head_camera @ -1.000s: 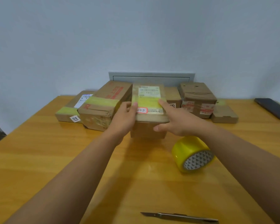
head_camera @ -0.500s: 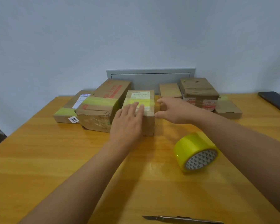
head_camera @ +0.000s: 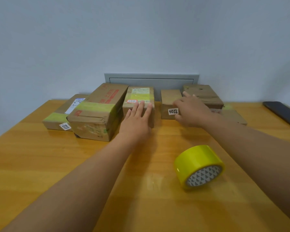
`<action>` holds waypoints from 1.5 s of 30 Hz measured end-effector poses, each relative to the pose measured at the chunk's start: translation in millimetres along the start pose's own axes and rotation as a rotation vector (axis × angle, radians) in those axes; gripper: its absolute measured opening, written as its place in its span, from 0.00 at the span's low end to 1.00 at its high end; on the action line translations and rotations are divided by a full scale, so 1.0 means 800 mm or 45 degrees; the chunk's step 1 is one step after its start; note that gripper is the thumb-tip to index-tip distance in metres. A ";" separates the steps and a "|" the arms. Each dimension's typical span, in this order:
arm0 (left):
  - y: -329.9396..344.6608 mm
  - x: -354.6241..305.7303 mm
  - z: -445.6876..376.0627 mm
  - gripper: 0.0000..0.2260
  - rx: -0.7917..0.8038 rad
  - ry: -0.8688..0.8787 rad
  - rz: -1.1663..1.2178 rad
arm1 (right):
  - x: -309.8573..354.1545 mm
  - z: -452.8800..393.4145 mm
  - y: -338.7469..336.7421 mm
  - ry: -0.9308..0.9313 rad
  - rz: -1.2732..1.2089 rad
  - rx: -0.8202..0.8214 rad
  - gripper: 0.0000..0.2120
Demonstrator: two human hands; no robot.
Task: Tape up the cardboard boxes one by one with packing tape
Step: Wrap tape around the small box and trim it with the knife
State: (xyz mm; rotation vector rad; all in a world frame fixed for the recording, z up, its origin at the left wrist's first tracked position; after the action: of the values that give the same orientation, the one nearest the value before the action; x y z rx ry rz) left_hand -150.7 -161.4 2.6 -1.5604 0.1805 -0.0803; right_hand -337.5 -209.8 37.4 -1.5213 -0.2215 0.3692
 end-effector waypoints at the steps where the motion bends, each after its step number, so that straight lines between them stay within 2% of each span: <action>1: 0.000 0.001 -0.009 0.34 -0.001 -0.003 0.011 | -0.001 -0.007 0.001 -0.005 0.037 0.011 0.25; 10: 0.009 0.011 -0.048 0.38 -0.042 -0.038 0.065 | -0.004 -0.066 0.015 0.019 0.345 0.076 0.35; 15: 0.009 0.010 -0.049 0.40 0.004 -0.053 0.074 | -0.002 -0.080 0.021 -0.021 0.372 -0.114 0.20; 22: -0.007 0.004 -0.044 0.38 0.081 -0.068 0.046 | 0.014 -0.045 0.012 -0.132 0.421 -0.125 0.06; 26: -0.018 -0.009 -0.017 0.36 -0.073 -0.019 0.111 | 0.031 -0.004 0.000 -0.197 0.405 0.000 0.11; 29: -0.022 -0.033 0.011 0.29 -0.049 0.011 0.488 | 0.037 0.024 -0.012 -0.205 0.271 0.029 0.16; 31: -0.020 -0.046 0.026 0.25 0.047 -0.002 0.744 | 0.039 0.042 -0.020 -0.222 0.013 0.065 0.16; 33: -0.019 -0.054 0.038 0.24 0.095 -0.047 0.879 | 0.037 0.059 -0.026 -0.208 -0.283 0.126 0.20; 35: -0.022 -0.057 0.048 0.24 0.102 -0.074 0.902 | 0.032 0.075 -0.029 -0.081 -0.509 0.160 0.25; 36: -0.023 -0.059 0.052 0.23 0.106 -0.075 0.897 | 0.030 0.080 -0.029 0.002 -0.555 0.159 0.24; 39: -0.024 -0.064 0.063 0.23 0.147 -0.077 0.908 | 0.024 0.086 -0.024 0.199 -0.602 0.105 0.09; 41: -0.020 -0.067 0.067 0.23 0.173 -0.092 0.972 | 0.027 0.089 -0.025 0.266 -0.677 0.089 0.10; 43: -0.016 -0.069 0.069 0.24 0.187 -0.111 1.036 | 0.025 0.090 -0.025 0.289 -0.734 0.095 0.07; 45: -0.014 -0.069 0.069 0.25 0.186 -0.132 1.046 | 0.021 0.092 -0.020 0.299 -0.814 0.104 0.10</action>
State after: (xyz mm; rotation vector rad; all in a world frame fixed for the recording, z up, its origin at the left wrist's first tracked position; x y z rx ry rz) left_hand -195.4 -98.1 17.7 -1.2419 0.7002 0.6170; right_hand -347.3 -135.4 55.3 -1.3179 -0.4813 -0.3032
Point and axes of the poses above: each hand's wrist, its own z-axis away from the middle knuckle, its own y-axis out of the palm, x = y × z, the point moved 3 cm from there along -z, towards the middle knuckle, and after that the axes turned 10 degrees about x, right-handed, at the moved point
